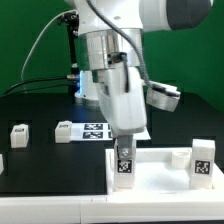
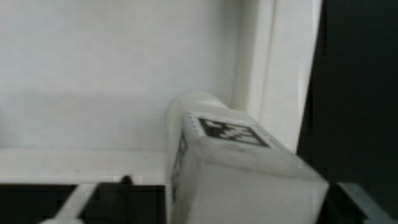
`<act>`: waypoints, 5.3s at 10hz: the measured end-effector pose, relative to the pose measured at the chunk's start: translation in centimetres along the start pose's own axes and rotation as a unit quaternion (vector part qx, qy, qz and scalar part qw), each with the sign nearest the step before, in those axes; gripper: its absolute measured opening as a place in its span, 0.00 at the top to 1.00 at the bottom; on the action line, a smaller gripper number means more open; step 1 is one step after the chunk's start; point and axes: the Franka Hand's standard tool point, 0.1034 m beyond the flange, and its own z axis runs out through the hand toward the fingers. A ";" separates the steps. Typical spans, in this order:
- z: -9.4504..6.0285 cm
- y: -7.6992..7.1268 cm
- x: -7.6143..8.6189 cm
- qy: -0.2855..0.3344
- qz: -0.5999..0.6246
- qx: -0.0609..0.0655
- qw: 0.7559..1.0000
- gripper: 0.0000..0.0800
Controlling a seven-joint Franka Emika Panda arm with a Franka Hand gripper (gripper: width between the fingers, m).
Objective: Assemble square table
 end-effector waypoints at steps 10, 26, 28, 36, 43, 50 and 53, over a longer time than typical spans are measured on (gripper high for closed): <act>0.2 -0.4 -0.3 -0.003 -0.391 -0.007 0.920 0.37; 0.0 -0.4 -0.7 -0.033 -0.203 -0.026 0.978 0.21; 0.1 -0.4 -0.6 -0.034 -0.275 -0.024 0.961 0.19; 0.2 -0.8 0.0 -0.002 -0.370 -0.032 0.928 0.63; 0.3 -0.4 -0.1 0.001 0.107 -0.044 0.993 0.63; 0.1 -0.3 -0.1 0.007 -0.269 -0.031 0.963 0.27; 0.0 -0.4 0.0 0.004 -0.452 -0.041 0.891 0.19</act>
Offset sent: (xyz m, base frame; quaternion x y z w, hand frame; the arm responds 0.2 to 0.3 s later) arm 0.0000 0.0000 0.0000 0.0000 0.0000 -0.1938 0.9810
